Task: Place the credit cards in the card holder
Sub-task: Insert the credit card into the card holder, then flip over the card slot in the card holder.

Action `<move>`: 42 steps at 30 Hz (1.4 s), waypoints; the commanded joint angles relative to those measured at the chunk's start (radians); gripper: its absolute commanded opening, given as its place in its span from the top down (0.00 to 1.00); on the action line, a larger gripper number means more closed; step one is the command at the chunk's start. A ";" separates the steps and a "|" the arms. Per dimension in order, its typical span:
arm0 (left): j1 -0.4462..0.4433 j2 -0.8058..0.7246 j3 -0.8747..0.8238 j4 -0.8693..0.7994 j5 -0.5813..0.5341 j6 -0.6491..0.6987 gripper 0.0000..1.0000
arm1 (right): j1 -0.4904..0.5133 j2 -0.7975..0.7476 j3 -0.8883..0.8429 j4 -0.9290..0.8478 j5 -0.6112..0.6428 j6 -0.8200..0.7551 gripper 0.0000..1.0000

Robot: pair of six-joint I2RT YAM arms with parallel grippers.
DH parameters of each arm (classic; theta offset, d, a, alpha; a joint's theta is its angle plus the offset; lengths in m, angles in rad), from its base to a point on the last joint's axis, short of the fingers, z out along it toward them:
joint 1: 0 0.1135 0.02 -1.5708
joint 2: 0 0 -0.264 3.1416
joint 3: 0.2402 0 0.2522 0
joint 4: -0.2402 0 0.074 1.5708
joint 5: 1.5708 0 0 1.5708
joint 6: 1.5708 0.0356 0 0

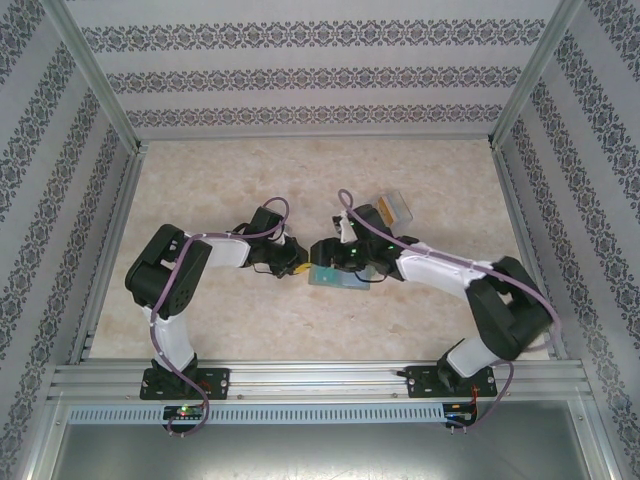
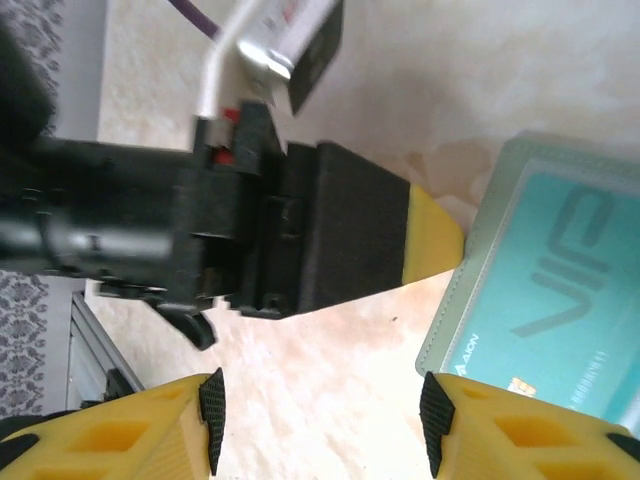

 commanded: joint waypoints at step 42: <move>-0.024 0.102 0.036 -0.015 -0.031 0.040 0.87 | -0.065 -0.012 -0.097 -0.191 0.214 0.023 0.60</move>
